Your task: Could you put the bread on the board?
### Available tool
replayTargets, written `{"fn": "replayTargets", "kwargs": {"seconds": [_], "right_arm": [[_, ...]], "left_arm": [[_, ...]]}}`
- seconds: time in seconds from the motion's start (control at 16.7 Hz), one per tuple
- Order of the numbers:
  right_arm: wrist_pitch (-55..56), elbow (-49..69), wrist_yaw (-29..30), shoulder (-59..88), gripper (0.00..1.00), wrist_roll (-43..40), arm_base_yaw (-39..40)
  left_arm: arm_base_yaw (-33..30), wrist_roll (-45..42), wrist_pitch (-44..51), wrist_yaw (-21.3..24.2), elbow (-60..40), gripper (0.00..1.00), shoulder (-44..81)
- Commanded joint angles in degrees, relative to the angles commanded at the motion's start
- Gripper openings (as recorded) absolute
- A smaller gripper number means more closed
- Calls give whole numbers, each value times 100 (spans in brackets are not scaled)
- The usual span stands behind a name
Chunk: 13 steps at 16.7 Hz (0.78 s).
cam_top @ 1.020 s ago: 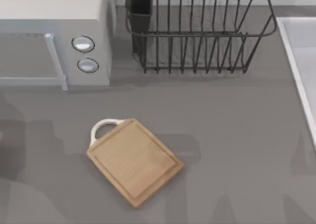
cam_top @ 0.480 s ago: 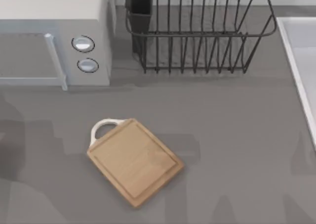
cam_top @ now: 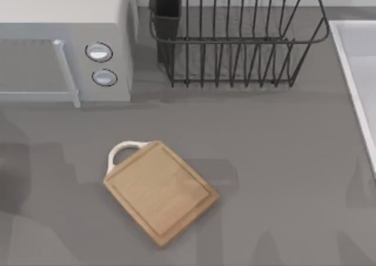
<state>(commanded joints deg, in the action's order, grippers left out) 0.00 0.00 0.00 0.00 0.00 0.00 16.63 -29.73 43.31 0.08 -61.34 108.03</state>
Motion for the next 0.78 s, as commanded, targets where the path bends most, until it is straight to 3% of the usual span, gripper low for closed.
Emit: {"fn": "replayTargets", "kwargs": {"seconds": [0.24,0.6,0.78], "right_arm": [[0,0,0,0,100,0,0],[0,0,0,0,100,0,0],[0,0,0,0,100,0,0]], "left_arm": [[-1,-1,232,8,-182,0,-72],[-20,8,1850,4,-1150,0,-616],[-28,25,2224,2,-1420,0,-817]]}}
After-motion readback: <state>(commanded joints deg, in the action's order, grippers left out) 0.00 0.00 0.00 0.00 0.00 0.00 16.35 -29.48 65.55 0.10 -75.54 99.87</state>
